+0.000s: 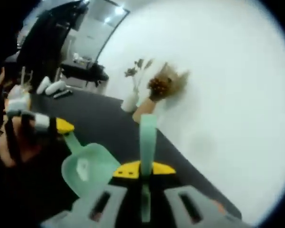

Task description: Pick up the broom and sweep the trash on the tabletop into the dustpan.

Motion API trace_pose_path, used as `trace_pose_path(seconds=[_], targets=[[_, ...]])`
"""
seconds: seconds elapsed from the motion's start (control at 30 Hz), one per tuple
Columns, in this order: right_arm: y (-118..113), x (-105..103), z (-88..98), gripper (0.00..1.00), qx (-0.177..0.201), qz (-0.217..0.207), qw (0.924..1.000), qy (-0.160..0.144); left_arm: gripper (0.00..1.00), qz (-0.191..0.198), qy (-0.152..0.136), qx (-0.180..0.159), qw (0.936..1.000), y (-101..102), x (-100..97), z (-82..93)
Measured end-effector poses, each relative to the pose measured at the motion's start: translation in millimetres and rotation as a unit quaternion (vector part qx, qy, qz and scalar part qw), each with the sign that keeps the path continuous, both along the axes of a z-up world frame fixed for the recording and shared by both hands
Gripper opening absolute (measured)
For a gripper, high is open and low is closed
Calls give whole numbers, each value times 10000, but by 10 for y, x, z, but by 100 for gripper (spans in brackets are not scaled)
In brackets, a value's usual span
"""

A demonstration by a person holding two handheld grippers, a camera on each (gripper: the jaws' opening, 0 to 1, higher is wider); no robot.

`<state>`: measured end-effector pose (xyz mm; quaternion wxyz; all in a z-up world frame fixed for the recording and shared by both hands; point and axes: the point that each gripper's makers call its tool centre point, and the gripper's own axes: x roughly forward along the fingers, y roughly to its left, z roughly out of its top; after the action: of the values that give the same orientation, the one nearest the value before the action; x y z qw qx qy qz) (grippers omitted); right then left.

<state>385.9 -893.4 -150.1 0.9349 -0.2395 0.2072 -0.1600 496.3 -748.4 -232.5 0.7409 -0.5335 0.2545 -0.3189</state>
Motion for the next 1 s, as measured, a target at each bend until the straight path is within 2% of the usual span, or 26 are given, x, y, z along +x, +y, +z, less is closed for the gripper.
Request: trace_pose_path(seconds=[0.2,0.43,0.83,0.9,0.97,1.0], targets=[[-116,-233,-199,5,-78,-294,9994,136,10,-115,-72,8,9999,19,-195,0],[-255,-311,-393,5,-164,-524,9981,270,10,-229,-122,16,9997,44,-335,22],[-94,-251,-411,5,-74,-375,9989,282,10,-238,-50,-32,9997,60,-296,-22],[-71,-253,-389,6,51,-306,9992,235,10,-242,-35,-53,9997,62,-298,-24],[-94,-271,-356,6,-79,-345,9992,183,10,-227,-81,-84,9997,85,-316,-18],[-135,-291,-290,5,-325,-390,9987,61,10,-191,-105,-101,9997,122,-326,-10]])
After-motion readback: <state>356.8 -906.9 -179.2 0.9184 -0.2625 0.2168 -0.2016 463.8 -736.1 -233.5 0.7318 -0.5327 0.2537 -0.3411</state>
